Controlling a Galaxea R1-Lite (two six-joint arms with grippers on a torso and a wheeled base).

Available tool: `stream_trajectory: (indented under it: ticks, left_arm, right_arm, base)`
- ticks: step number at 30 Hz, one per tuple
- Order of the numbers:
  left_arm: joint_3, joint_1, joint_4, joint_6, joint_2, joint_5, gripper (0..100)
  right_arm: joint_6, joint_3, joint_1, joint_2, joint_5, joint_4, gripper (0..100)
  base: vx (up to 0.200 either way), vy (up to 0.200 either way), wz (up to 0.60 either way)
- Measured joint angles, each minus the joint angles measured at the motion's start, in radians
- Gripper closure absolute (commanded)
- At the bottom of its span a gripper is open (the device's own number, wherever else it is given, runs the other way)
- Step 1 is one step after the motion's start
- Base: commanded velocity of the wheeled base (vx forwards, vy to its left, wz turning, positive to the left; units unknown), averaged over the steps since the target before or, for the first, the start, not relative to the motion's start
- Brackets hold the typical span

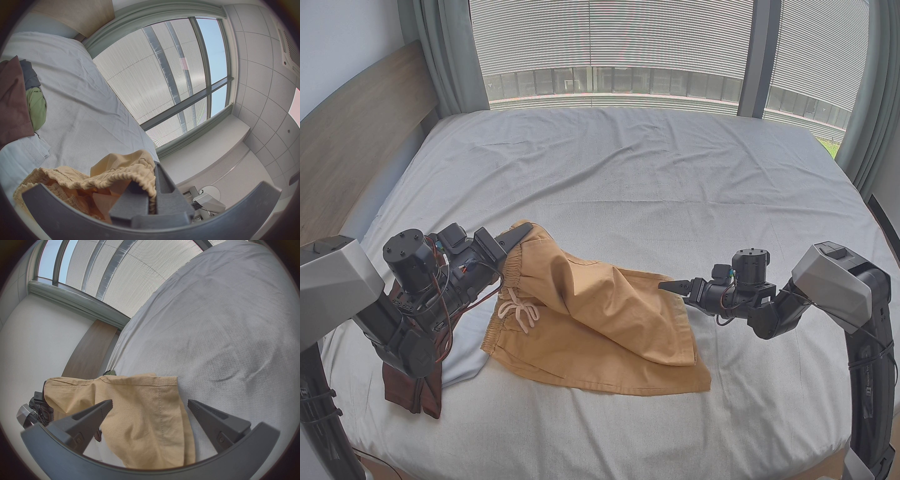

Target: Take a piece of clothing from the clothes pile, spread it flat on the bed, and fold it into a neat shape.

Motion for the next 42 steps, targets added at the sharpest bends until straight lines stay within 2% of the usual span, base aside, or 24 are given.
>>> stream_trajectory:
  ticks: [9, 27, 42]
  left_arm:
    - [-0.001, 0.000, 0.000, 0.000, -0.001, 0.000, 100]
    - [0.000, 0.002, 0.000, 0.000, -0.001, 0.000, 100]
    - [0.003, 0.001, 0.000, 0.000, -0.001, 0.001, 100]
  right_arm:
    - [0.002, -0.012, 0.015, 0.011, -0.037, -0.014, 0]
    - [0.041, 0.030, 0.046, -0.108, -0.029, -0.018, 0]
    - [0.069, -0.072, 0.044, 0.008, -0.039, -0.031, 0]
  base:
    - [0.000, 0.000, 0.00]
    - [0.000, 0.000, 0.00]
    - [0.000, 0.000, 0.00]
